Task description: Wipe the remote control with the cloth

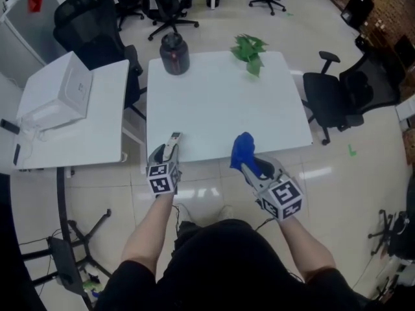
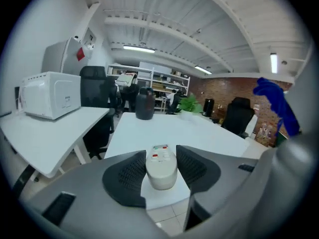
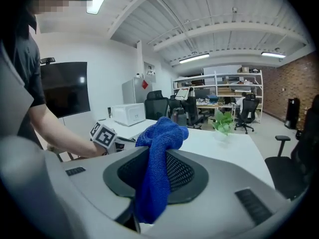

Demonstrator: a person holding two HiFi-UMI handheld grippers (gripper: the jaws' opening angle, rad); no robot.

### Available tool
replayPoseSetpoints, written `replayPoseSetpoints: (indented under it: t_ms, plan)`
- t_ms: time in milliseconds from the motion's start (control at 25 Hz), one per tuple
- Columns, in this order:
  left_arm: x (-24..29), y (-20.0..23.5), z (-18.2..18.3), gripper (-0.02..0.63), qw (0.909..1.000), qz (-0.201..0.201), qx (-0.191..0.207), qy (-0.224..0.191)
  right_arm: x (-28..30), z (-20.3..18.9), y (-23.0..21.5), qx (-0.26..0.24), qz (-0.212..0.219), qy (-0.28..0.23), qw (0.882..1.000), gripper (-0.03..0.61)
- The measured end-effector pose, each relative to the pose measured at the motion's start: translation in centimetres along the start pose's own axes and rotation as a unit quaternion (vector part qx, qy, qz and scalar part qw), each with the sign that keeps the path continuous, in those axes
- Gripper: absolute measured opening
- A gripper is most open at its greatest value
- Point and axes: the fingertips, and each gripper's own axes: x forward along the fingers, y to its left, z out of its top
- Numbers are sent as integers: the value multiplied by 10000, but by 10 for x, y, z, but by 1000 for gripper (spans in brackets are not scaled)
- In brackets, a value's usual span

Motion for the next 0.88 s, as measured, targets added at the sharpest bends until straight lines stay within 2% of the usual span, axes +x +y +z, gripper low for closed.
replayPoseSetpoints:
  t_ms: [200, 440, 720, 880]
  plan:
    - [31, 33, -39, 193, 9968, 660, -177, 425, 2, -19, -4, 43, 133, 257, 9996, 101]
    - [51, 35, -73, 196, 9898, 958, 288, 1013, 18, -31, -7, -1, 222, 482, 9986, 100]
    - [63, 39, -84, 196, 9835, 1015, 438, 1435, 54, -39, -15, 18, 194, 744, 9970, 101]
    - [60, 39, -81, 264, 9839, 940, 449, 1449, 78, -47, -22, 4, 205, 950, 9953, 101]
